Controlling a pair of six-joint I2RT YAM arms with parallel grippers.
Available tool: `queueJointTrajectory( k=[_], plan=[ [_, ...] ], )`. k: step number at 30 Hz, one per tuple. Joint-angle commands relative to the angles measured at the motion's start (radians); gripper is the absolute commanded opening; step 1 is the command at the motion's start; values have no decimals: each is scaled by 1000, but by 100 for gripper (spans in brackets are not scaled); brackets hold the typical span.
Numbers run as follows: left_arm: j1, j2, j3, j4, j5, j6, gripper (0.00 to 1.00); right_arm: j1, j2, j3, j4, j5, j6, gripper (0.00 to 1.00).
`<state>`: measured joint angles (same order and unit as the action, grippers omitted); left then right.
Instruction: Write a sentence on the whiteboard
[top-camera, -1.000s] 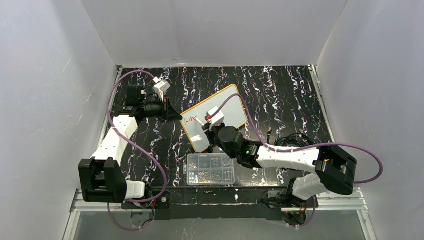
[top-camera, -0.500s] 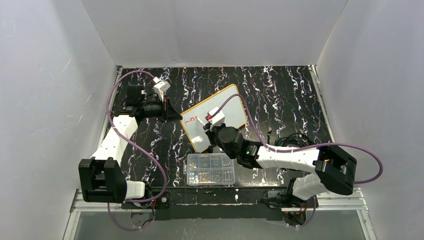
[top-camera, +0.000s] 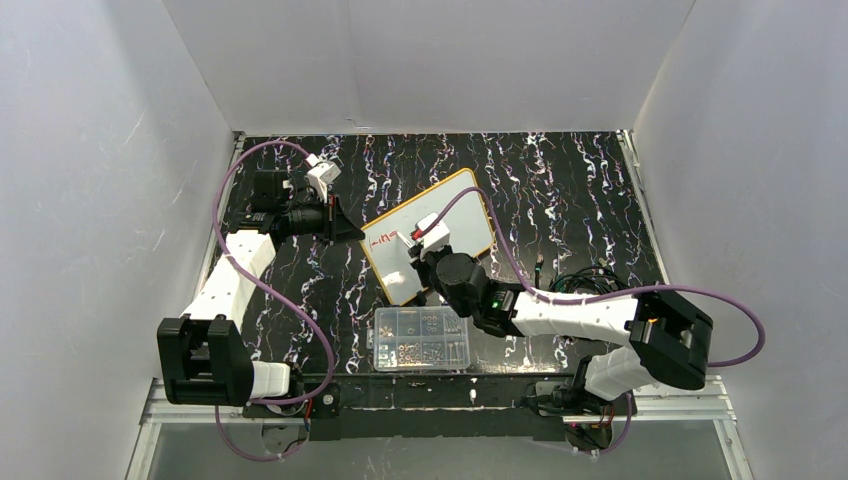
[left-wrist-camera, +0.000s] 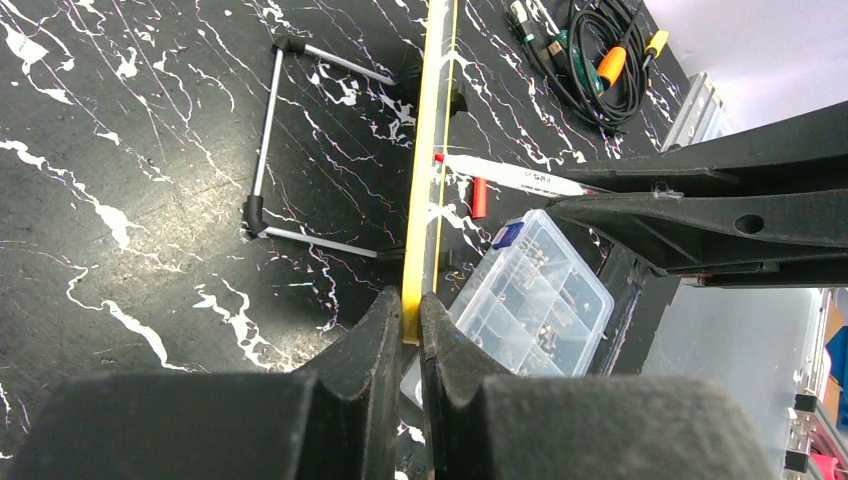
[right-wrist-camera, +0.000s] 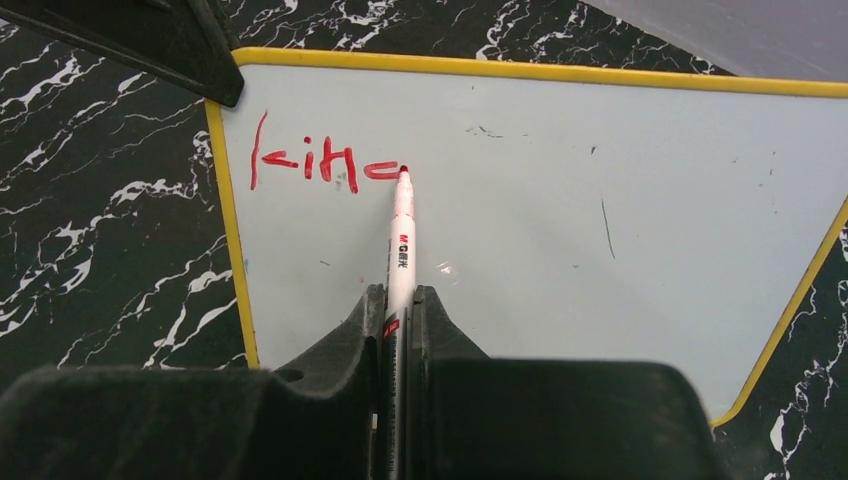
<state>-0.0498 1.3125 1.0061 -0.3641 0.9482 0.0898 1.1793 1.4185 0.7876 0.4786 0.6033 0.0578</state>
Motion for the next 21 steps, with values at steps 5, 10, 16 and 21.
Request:
queueJointTrajectory(
  k=[5,10,16,21],
  plan=[
    [-4,-31,5,-24,33,9,0,-4,47,76,84,35,-55,1],
    [-4,-31,5,-24,35,9,0,-4,60,89,94,44,-82,1],
    [-4,-31,6,-24,35,10,0,-4,64,100,103,43,-84,1],
    [-4,-33,6,-24,34,9,0,-4,59,87,94,37,-78,1]
  ],
)
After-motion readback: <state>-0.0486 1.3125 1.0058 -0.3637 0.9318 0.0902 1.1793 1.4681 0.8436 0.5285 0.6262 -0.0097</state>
